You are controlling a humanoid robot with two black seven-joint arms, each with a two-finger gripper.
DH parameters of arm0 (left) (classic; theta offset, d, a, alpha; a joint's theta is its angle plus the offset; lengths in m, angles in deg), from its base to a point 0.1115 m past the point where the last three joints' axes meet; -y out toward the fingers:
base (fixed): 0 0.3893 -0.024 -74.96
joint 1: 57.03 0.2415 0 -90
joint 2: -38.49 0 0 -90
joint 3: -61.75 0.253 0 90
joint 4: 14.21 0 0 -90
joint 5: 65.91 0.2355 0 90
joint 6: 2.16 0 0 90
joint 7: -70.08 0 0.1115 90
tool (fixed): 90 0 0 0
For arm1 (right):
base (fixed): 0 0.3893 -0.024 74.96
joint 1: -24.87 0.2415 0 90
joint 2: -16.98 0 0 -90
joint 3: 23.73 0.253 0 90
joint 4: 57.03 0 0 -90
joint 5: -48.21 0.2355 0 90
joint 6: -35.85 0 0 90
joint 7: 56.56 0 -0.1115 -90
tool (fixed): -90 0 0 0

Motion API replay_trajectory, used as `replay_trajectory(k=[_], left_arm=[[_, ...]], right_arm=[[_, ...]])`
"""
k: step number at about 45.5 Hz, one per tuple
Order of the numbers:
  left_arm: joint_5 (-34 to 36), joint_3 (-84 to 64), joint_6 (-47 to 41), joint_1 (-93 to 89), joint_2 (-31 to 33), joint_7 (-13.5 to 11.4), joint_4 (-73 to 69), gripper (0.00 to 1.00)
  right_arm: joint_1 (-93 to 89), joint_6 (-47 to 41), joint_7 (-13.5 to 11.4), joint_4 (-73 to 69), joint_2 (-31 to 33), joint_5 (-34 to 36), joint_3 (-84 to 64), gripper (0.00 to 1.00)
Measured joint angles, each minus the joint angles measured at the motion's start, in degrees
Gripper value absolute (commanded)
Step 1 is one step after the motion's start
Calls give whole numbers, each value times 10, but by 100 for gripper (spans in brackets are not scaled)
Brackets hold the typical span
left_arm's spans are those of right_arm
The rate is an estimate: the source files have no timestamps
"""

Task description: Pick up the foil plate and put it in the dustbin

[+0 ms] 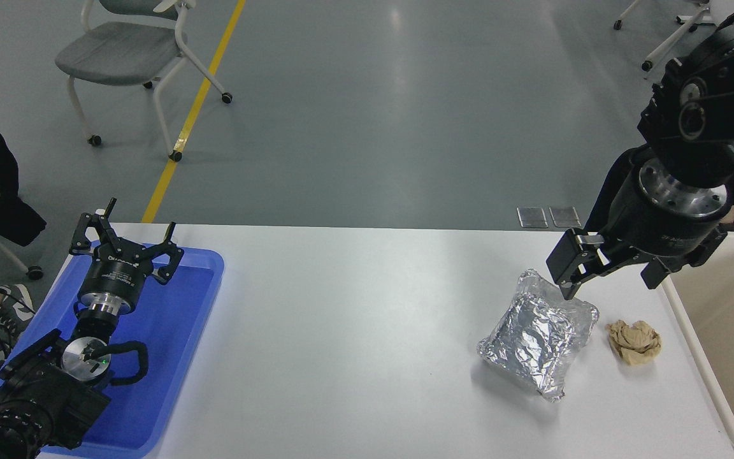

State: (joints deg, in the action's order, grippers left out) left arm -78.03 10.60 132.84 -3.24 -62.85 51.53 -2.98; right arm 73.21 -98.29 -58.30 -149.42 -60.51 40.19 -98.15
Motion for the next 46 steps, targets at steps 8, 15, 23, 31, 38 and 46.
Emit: replay_trajectory(k=[8, 15, 23, 31, 38, 46], left_arm=[[0, 0, 0, 0, 2, -1, 1, 100], [0, 0, 0, 0, 3, -1, 1, 100], [0, 0, 0, 0, 3, 0, 1, 100], [0, 0, 0, 0, 3, 1, 1, 100], [0, 0, 0, 0, 3, 1, 1, 100], [0, 0, 0, 0, 3, 1, 1, 100]], right_arm=[[-2, 1, 0, 1, -1, -1, 2, 100], [-4, 3, 0, 1, 0, -3, 3, 100], [-8, 3, 0, 3, 0, -4, 6, 100], [-14, 5, 0, 5, -2, -5, 9, 100], [-19, 7, 0, 11, -2, -5, 10, 100], [-24, 10, 0, 19, -6, -5, 15, 100]])
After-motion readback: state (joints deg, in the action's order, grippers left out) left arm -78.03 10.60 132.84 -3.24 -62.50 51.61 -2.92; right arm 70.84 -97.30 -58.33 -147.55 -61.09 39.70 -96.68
